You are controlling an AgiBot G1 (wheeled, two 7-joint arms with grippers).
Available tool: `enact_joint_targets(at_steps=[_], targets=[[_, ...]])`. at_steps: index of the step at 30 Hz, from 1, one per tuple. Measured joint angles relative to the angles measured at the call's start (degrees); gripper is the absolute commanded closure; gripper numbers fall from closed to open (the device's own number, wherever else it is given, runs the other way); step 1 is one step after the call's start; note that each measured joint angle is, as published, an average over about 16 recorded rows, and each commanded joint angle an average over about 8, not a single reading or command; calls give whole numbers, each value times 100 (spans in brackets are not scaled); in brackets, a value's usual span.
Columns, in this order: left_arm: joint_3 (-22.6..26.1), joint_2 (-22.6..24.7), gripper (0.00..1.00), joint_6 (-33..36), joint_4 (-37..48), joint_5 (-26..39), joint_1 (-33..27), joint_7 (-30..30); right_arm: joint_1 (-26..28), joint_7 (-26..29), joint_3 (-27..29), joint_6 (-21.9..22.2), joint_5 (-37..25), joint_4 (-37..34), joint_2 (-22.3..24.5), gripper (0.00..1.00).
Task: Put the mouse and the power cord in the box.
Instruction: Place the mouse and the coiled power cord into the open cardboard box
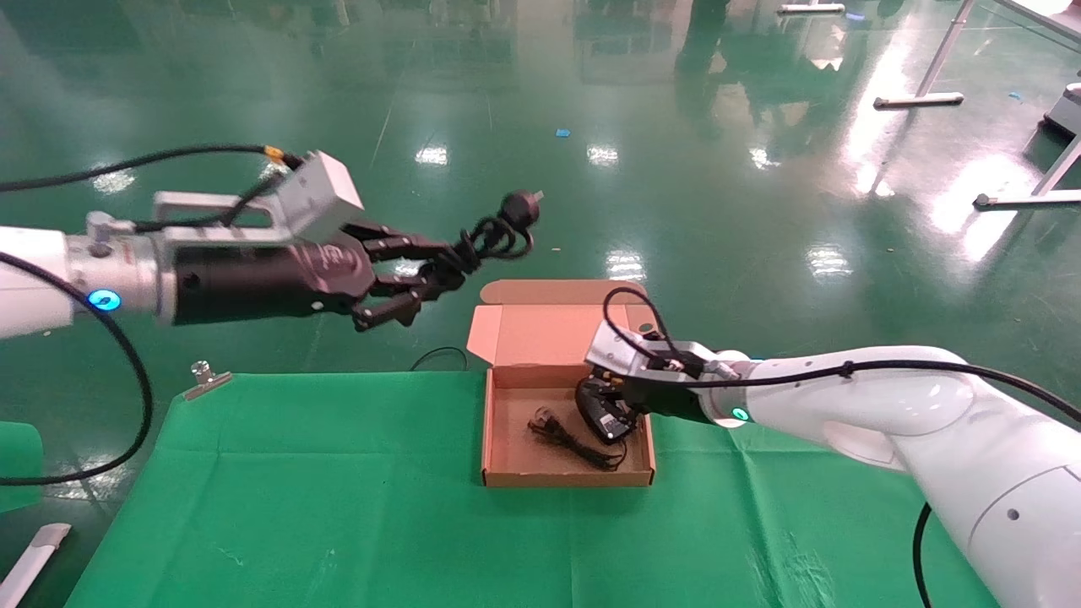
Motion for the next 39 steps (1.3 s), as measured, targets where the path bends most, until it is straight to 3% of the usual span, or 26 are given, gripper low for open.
enact_joint_targets(at_steps=[6, 13, 18, 23, 29, 37, 39], targets=[[-154, 247, 100, -658, -978, 475, 434, -100, 242, -305, 158, -548, 282, -263, 539, 0], [-167, 352, 100, -1637, -3354, 1178, 1413, -1056, 710, -924, 312, -1714, 494, -366, 1511, 0], [222, 359, 100, -2259, -5052, 1523, 2081, -2049, 1123, -1335, 344, -2476, 516, -347, 2122, 0], [896, 342, 100, -2740, -6204, 1666, 2502, -2949, 1533, -1595, 313, -2981, 439, -331, 2515, 0], [1705, 314, 100, -3157, -6810, 1707, 2689, -3753, 1871, -1670, 254, -3302, 330, -294, 2743, 0], [2444, 294, 100, -3529, -6916, 1727, 2693, -4636, 2016, -1610, 231, -3495, 296, -218, 2851, 0], [2577, 292, 92, -3604, -6913, 1727, 2679, -4831, 2024, -1599, 229, -3509, 293, -202, 2864, 0]])
